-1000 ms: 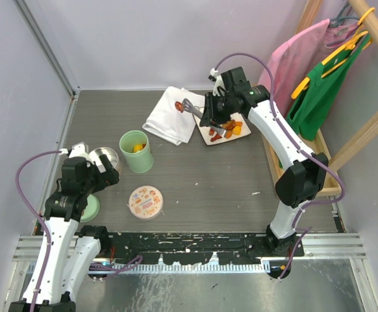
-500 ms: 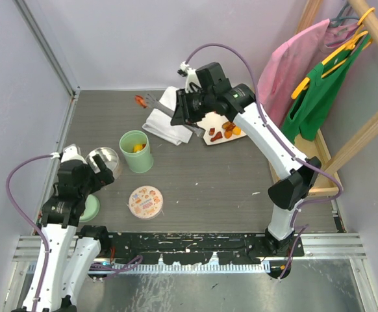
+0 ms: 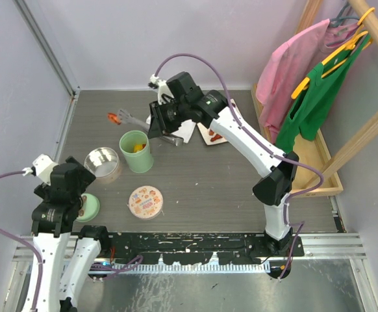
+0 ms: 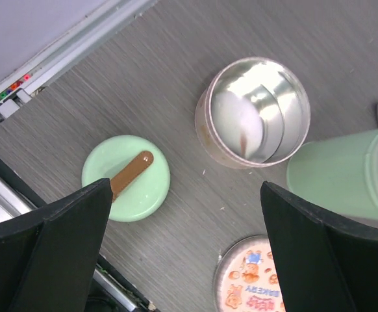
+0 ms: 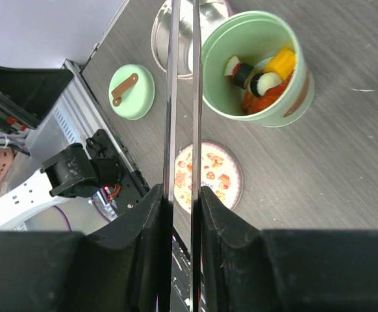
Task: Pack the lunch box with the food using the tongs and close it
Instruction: Place the fake food in the packing box.
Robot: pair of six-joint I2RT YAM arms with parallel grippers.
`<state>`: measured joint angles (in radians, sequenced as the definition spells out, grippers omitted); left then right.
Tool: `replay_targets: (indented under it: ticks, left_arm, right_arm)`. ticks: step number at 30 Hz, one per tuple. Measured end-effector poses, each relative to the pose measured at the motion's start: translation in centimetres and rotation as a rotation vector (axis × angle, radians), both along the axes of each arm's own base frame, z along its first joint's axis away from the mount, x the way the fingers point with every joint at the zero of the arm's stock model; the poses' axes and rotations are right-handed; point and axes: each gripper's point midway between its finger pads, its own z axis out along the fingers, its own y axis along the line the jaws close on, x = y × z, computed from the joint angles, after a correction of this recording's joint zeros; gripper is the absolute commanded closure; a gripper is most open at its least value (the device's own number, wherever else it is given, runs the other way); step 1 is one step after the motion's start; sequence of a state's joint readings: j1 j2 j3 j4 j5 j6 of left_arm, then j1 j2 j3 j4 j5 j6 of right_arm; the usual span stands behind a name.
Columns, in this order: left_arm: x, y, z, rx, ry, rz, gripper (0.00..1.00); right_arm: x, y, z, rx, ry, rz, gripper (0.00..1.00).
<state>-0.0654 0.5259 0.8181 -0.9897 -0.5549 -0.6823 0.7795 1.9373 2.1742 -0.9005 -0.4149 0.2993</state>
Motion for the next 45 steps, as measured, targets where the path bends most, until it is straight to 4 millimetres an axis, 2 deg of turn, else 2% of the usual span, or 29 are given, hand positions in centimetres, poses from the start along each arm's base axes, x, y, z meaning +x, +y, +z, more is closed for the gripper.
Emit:
replay_targets:
  ticks: [7, 13, 18, 29, 38, 45]
  left_arm:
    - [-0.9, 0.7, 5.3, -0.020, -0.142, 0.068, 0.02]
    - [-1.3, 0.9, 7.4, -0.015, -0.180, 0.079, 0.02]
    - [-1.6, 1.0, 7.5, -0.009, -0.173, 0.075, 0.02]
    - [-1.7, 0.9, 7.3, 0.001, -0.151, 0.054, 0.02]
    - [-1.8, 0.9, 7.3, 0.015, -0.141, 0.040, 0.02]
    - [-1.8, 0.9, 7.3, 0.035, -0.129, 0.023, 0.02]
  right_arm:
    - [-2.2, 3.2, -1.7, -0.014, 0.025, 0.072, 0.81]
    - [-4.2, 5.1, -3.2, -0.036, 0.046, 0.122, 0.81]
    - [-5.5, 6.7, -4.8, -0.068, 0.052, 0.143, 0.82]
    - [-6.9, 9.5, -9.0, -0.162, 0.058, 0.157, 0.81]
    - [-6.8, 11.5, -12.4, -0.210, 0.066, 0.153, 0.79]
    - [-6.6, 11.7, -13.9, -0.246, 0.061, 0.133, 0.74]
